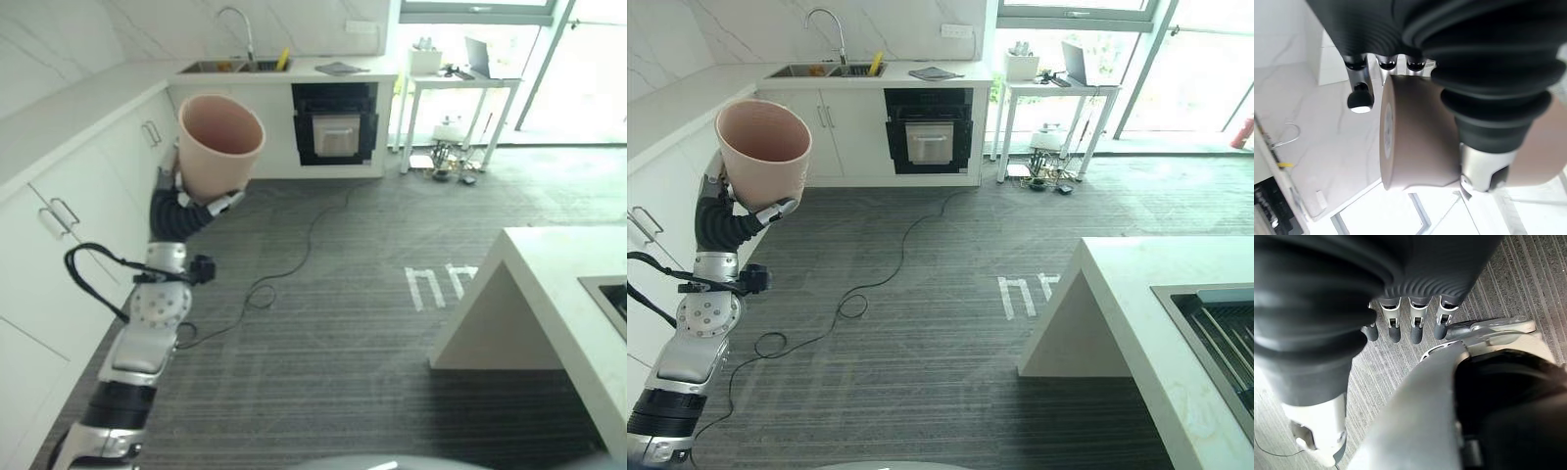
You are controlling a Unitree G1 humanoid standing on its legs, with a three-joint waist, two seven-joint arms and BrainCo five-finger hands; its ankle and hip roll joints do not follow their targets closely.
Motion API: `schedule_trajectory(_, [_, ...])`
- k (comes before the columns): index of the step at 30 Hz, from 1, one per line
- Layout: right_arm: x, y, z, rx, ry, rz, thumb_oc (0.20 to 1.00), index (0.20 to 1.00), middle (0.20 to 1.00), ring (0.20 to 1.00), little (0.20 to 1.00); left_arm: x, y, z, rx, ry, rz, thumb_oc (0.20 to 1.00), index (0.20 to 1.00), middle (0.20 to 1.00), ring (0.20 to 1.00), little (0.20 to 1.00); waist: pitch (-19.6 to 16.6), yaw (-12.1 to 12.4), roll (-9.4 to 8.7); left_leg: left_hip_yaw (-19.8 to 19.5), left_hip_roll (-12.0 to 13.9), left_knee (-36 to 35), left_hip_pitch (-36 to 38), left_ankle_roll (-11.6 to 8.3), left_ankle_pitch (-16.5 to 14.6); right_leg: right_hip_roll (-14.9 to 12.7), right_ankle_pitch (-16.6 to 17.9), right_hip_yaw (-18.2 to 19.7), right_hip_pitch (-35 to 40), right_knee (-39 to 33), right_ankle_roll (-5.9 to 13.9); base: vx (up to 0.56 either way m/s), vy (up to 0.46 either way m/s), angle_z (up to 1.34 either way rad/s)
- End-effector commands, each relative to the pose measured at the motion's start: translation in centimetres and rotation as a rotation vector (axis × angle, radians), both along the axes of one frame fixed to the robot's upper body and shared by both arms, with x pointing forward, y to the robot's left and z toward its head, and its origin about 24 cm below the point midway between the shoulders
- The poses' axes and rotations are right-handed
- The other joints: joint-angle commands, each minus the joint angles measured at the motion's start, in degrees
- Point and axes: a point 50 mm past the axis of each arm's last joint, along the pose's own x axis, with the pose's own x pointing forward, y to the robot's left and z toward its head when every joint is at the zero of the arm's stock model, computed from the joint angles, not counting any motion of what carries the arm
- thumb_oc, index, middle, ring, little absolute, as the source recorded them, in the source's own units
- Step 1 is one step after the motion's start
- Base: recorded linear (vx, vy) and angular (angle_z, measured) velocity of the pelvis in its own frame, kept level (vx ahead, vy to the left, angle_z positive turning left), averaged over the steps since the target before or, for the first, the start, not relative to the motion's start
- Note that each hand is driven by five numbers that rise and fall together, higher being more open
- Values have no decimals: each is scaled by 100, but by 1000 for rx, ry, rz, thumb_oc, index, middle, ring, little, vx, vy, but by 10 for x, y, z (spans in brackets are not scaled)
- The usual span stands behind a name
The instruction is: Place the dishes in the dishwasher.
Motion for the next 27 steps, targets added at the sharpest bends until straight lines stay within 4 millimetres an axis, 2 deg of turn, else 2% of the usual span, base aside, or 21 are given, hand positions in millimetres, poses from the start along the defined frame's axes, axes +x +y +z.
schedule_trajectory(1, [24,-4,2,-13,-47,46,1000,1000,1000,1000,1000,3,2,23,-107,-116,-34,200,200,200,200,200,145,78,116,398,667,47,301,-442,-225,-342,637,-462,-408,0,383,-48,40,4])
schedule_trajectory(2, [25,-4,2,-18,-35,68,1000,1000,1000,1000,1000,4,-1,12,-161,-87,-56,200,200,200,200,200,139,92,100,370,664,47,284,-440,-217,-327,641,-442,-414,0,372,-50,37,5])
schedule_trajectory(7, [29,-7,2,-27,-32,81,1000,1000,1000,1000,1000,10,-11,0,-212,-46,-82,200,200,200,200,200,153,157,53,308,670,47,253,-435,-195,-317,653,-475,-395,0,362,-28,16,8])
schedule_trajectory(12, [46,-5,5,-11,-87,84,1000,1000,1000,1000,1000,13,-11,-12,-240,-9,-77,200,200,200,200,200,150,223,51,212,685,47,207,-446,-135,-283,664,-488,-387,0,338,-10,24,15])
schedule_trajectory(17, [58,1,7,14,-122,97,1000,1000,1000,1000,1000,12,-6,-10,-242,-21,-67,200,200,200,200,200,154,290,71,154,688,47,157,-463,-86,-302,671,-565,-376,0,343,1,15,4])
schedule_trajectory(22, [55,1,6,-7,-104,138,1000,1000,1000,1000,1000,12,-3,-11,-240,-15,-65,200,200,200,200,200,157,328,69,123,645,47,137,-445,-104,-333,669,-628,-364,0,357,0,0,0])
schedule_trajectory(23, [86,20,15,33,-254,-55,1000,1000,1000,1000,1000,21,-49,-37,-331,145,-357,200,200,200,200,200,91,-288,173,471,302,47,326,-227,-354,131,577,189,-574,0,114,0,0,0])
schedule_trajectory(26, [82,24,13,78,-223,-42,1000,1000,1000,1000,1000,23,-52,-30,-287,132,-371,200,200,200,200,200,84,-236,140,466,272,47,315,-200,-375,98,579,138,-565,0,141,-7,3,2])
schedule_trajectory(27, [82,24,12,45,-216,-13,1000,1000,1000,1000,1000,23,-54,-27,-284,131,-376,200,200,200,200,200,81,-206,129,489,273,47,326,-193,-385,83,577,92,-552,0,146,0,0,0])
